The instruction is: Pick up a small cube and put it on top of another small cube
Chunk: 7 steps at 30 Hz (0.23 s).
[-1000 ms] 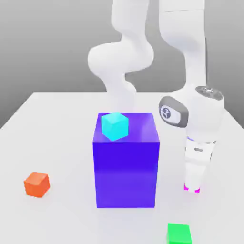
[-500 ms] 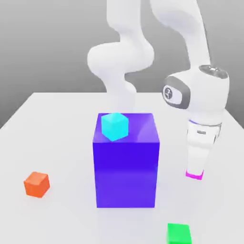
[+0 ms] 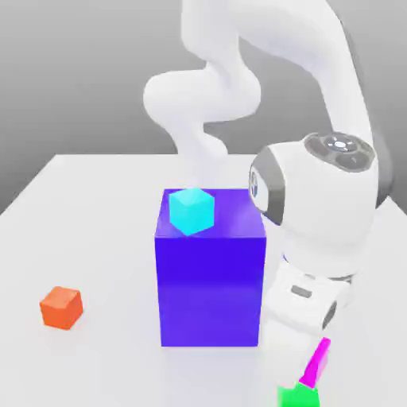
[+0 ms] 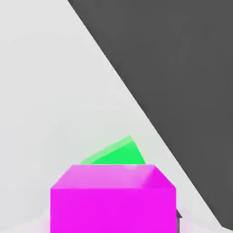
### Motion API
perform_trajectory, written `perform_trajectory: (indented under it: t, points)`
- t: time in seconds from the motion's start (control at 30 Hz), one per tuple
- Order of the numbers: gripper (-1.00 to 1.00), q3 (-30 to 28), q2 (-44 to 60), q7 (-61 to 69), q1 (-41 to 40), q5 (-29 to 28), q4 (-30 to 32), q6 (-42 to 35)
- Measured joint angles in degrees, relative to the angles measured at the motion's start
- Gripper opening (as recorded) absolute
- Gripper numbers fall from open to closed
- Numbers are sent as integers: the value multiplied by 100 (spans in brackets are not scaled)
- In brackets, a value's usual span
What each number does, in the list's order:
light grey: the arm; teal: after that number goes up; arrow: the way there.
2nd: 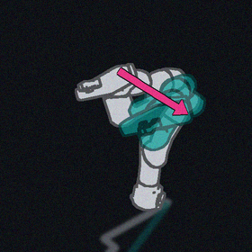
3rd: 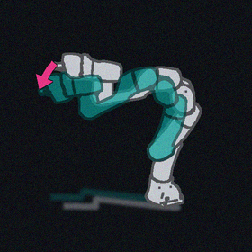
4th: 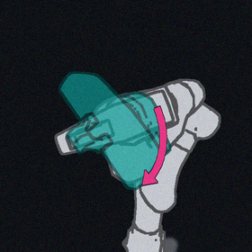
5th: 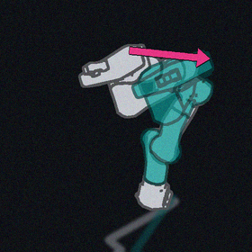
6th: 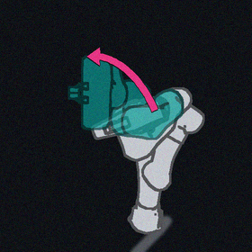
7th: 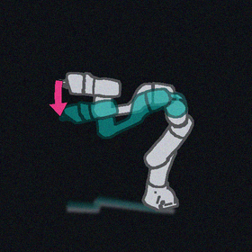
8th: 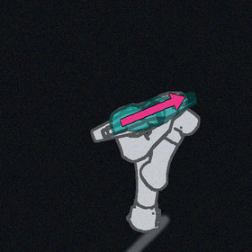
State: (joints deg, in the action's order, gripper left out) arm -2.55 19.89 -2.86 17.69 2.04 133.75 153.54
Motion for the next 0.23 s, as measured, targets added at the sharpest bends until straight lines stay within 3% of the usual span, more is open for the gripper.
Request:
perform_trajectory:
  t: [0.23]
  points:
    - [100,-11,-94,-4,5,-10,-2,-87]
